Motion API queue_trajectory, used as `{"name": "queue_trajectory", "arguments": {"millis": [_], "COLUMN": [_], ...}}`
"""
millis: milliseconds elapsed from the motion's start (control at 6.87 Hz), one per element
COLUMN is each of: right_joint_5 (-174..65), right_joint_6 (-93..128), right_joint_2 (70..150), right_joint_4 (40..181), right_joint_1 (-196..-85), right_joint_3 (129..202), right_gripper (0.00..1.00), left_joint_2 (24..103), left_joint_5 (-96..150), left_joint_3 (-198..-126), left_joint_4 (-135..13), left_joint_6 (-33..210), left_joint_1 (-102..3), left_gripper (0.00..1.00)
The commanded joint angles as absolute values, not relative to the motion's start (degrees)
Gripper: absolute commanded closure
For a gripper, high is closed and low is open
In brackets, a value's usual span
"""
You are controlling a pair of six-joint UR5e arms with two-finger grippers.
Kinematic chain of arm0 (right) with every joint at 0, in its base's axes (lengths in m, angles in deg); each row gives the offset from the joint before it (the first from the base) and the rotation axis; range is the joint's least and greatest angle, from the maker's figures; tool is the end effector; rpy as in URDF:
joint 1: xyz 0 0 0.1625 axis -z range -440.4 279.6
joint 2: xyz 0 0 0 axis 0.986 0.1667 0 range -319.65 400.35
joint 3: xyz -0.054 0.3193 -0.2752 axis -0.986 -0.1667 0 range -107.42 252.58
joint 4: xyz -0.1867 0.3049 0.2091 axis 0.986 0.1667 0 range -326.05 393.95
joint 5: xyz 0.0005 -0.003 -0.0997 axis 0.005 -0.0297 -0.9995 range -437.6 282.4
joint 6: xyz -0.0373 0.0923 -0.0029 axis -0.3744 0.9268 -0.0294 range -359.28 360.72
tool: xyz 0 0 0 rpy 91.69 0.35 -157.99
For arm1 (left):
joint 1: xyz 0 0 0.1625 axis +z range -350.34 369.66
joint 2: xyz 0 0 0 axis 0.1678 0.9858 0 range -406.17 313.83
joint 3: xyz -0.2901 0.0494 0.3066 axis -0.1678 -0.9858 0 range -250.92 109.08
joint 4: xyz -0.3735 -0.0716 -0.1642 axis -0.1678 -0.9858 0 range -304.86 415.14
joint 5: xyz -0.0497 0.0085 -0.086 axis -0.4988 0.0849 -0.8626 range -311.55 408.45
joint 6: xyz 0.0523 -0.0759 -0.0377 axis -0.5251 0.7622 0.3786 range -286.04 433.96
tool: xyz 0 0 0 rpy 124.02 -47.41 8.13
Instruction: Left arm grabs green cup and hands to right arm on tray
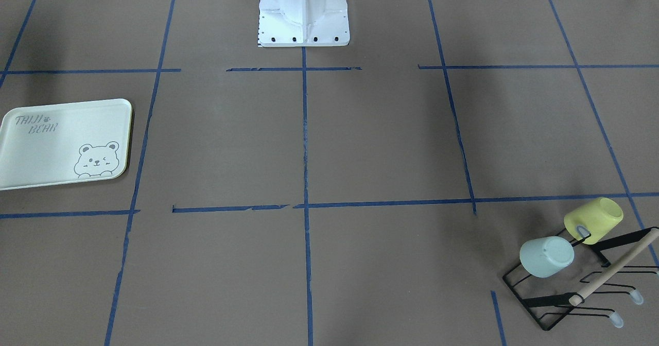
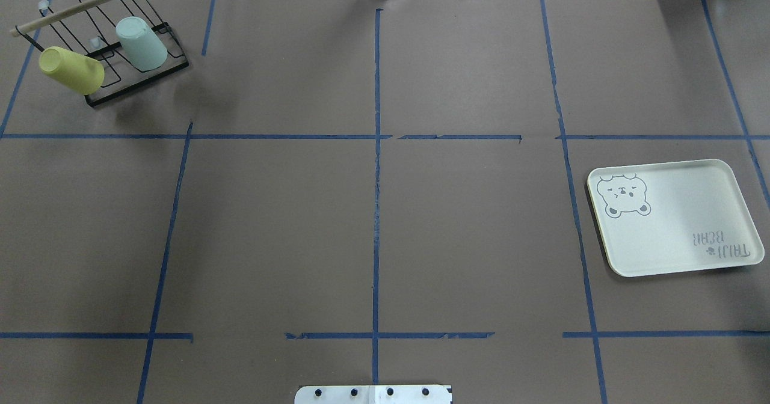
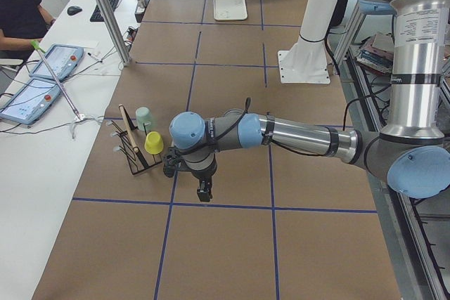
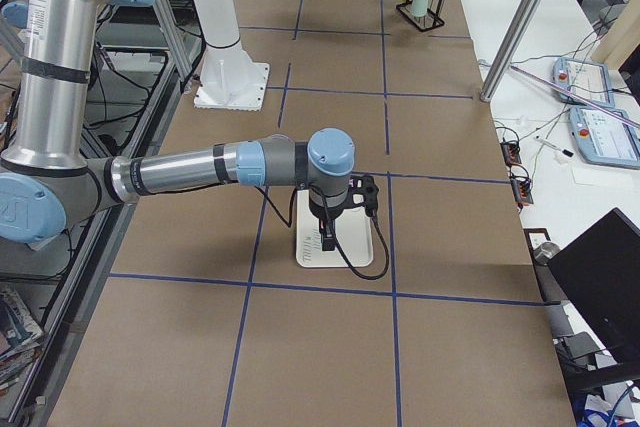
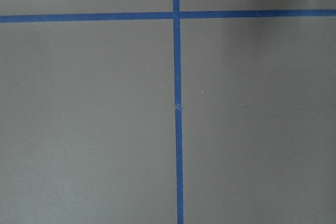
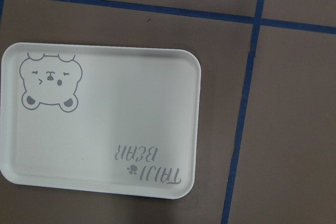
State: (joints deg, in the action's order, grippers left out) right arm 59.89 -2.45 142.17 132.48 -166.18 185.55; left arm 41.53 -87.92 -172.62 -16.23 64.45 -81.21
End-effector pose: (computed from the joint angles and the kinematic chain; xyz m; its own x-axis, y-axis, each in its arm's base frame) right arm 0.0302 -0.4038 0.5652 0.6663 -0.1384 0.7327 0.1105 0.9901 0.0865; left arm -0.0681 -0.4563 0.6069 0.6813 0.0383 -0.7310 -0.0990 0.9943 -0.0402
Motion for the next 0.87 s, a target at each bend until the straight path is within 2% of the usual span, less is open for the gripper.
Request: {"name": "queue_trajectory", "arguments": {"millis": [0,728], "right_joint_5": [59.9,59.9], "right_joint_6": [-2.4,-3.1], "right_joint_2": [142.9,144.1], "right_joint_4": [132.4,132.3], "right_joint_1": [-166.2,-166.2], "right_joint_3": [186.0,188.2], "right_gripper": [0.00,0.00], "left_joint_2": [39.4,38.8], "left_joint_5": [-86.6,-87.3], "left_joint_3": [-173.0,-174.3], "left_joint_4": [-18.5,-19.1], "left_joint_6": [63.7,64.3], "left_joint_1": [-81.0,-80.9], "left_gripper": [0.00,0.00]}}
